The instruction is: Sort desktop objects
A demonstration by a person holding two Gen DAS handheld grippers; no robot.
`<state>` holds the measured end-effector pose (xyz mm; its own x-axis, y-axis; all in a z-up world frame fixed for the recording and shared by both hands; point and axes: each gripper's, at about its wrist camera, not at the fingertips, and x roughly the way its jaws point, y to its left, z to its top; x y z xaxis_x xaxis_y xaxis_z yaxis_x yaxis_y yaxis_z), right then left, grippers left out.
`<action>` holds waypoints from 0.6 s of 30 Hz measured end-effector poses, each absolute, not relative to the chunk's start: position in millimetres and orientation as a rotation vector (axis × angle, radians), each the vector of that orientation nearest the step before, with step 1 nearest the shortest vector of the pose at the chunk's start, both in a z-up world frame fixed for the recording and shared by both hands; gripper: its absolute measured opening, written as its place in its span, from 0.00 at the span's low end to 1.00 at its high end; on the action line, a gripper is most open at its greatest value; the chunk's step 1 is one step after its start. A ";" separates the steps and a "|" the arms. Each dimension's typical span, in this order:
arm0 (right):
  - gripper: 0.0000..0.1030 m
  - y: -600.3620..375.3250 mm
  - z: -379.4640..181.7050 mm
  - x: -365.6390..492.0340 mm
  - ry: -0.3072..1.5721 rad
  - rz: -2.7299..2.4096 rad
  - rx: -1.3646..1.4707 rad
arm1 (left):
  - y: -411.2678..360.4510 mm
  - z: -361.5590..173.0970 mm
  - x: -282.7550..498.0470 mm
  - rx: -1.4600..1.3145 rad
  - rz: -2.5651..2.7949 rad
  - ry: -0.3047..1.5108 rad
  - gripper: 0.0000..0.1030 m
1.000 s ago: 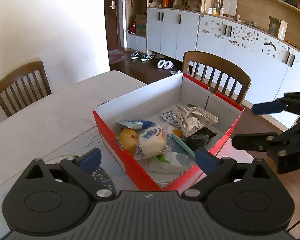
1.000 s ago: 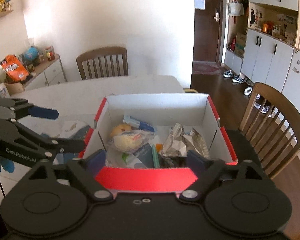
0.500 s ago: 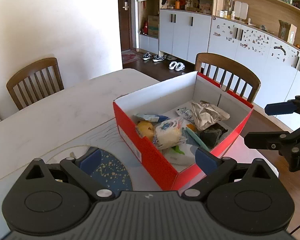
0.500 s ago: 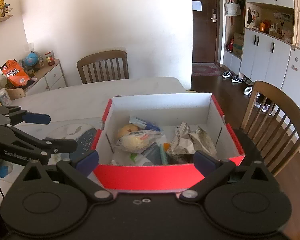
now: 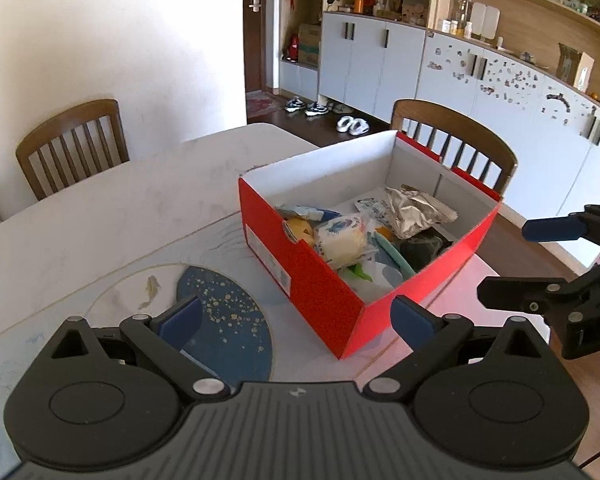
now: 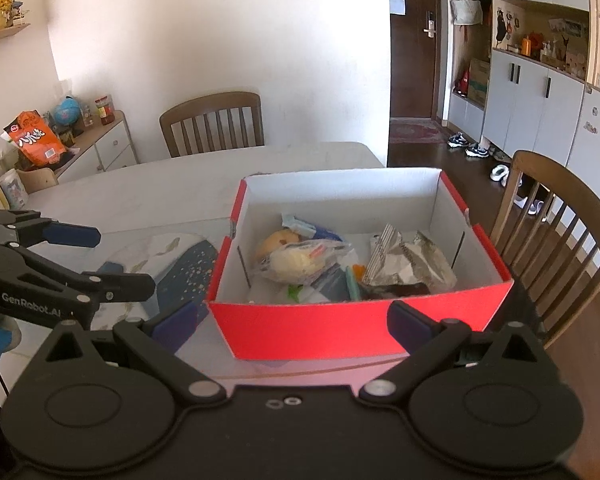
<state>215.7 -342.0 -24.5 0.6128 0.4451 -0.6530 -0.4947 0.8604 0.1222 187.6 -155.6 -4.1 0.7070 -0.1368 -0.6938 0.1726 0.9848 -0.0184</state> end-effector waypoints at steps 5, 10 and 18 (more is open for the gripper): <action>0.99 -336.1 -24.9 206.1 0.736 0.529 -0.085 | -148.5 -6.5 178.8 0.042 -0.188 0.765 0.98; 0.99 -329.4 -24.9 197.5 0.745 0.515 -0.092 | -143.7 -10.1 170.3 0.047 -0.193 0.779 0.98; 0.99 -321.9 -23.6 187.4 0.748 0.499 -0.085 | -137.7 -7.6 162.3 0.053 -0.200 0.775 0.98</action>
